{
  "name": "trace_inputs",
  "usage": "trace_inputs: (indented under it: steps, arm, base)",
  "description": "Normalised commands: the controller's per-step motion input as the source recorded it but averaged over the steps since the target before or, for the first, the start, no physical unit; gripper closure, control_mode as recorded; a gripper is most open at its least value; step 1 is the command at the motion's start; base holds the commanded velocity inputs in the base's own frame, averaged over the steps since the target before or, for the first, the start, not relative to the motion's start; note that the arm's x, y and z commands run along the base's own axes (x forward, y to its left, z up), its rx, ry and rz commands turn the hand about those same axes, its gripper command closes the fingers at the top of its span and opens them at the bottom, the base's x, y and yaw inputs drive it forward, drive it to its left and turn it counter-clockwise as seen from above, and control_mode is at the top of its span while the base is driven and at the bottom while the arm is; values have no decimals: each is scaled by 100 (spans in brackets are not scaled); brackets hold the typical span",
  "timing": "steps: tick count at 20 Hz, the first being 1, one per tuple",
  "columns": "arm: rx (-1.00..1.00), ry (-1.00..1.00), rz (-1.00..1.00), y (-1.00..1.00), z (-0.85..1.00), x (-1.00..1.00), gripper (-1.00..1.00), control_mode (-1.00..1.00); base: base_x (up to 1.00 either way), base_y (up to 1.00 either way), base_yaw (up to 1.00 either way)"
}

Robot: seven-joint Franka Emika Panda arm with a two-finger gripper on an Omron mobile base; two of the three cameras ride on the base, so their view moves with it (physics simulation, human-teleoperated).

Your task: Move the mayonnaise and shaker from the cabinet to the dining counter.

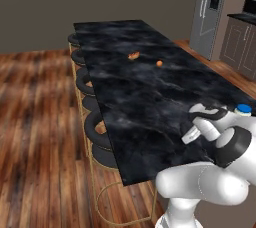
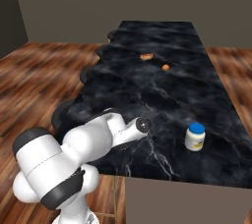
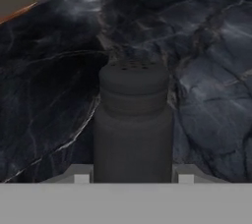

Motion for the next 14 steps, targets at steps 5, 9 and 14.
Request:
trace_inputs:
  steps: [5,9,14]
  arm:
    - [6,-3,0,-18,-1,1,100,-100]
    - [5,-5,0,-14,-6,0,100,-100]
    - [3,-4,1,-10,-8,0,100,-100]
  base:
    - [0,0,0]
    - [0,0,0]
    - [0,0,0]
